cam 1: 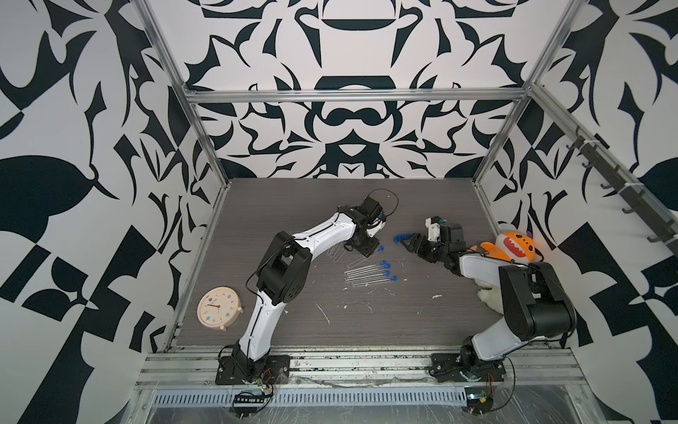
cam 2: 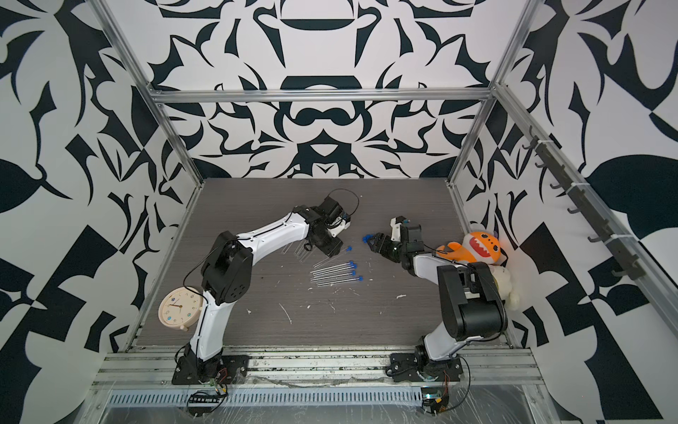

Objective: Remove stoppers from test tubes
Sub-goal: Pick up the test tube at the center of the board.

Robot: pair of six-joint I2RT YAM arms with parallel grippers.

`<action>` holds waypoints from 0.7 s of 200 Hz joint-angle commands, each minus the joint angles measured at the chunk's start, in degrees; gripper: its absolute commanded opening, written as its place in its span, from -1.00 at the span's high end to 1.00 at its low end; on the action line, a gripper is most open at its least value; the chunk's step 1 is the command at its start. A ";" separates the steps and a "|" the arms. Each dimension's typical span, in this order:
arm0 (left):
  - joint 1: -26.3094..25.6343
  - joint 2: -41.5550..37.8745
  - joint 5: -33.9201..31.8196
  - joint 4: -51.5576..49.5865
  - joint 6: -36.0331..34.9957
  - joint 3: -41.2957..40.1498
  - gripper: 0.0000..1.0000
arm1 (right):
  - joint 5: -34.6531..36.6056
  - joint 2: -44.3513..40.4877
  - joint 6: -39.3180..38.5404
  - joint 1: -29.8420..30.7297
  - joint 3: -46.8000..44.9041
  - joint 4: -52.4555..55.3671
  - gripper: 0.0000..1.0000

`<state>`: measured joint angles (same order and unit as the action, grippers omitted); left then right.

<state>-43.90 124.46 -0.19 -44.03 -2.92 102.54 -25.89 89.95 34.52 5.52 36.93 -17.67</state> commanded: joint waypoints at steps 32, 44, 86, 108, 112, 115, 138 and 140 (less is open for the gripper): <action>-0.30 3.22 -0.52 -2.38 -0.78 1.79 -0.13 | 2.63 -1.48 2.57 -0.24 -1.29 -3.84 -0.50; -0.46 3.50 -0.47 -2.37 -0.61 1.70 -0.13 | 2.59 -2.02 2.35 -0.43 -0.78 -3.09 -0.50; -1.23 4.81 -1.49 -1.32 -0.17 1.29 -0.07 | 1.85 -3.09 2.02 -2.00 -0.74 -1.88 -0.50; -1.24 5.26 -1.63 -1.19 -0.33 1.39 -0.01 | 1.64 -2.96 2.28 -2.48 -1.28 -2.38 -0.50; -1.27 5.26 -1.58 -1.15 -0.41 1.29 0.01 | 1.56 -2.94 2.45 -2.58 -1.37 -2.64 -0.50; -1.26 5.26 -1.57 -1.07 -0.46 1.23 0.02 | 1.50 -2.94 2.51 -2.66 -1.48 -2.78 -0.50; -1.23 5.47 -1.47 -0.40 -0.86 0.79 0.06 | 1.21 -2.76 2.82 -2.95 -1.60 -3.24 -0.50; -1.24 5.51 -1.48 -0.37 -0.86 0.81 0.07 | 1.20 -2.76 2.81 -2.97 -1.60 -3.25 -0.50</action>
<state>-45.01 128.77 -1.56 -44.66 -3.11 102.94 -24.21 88.42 36.69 2.94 35.66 -18.81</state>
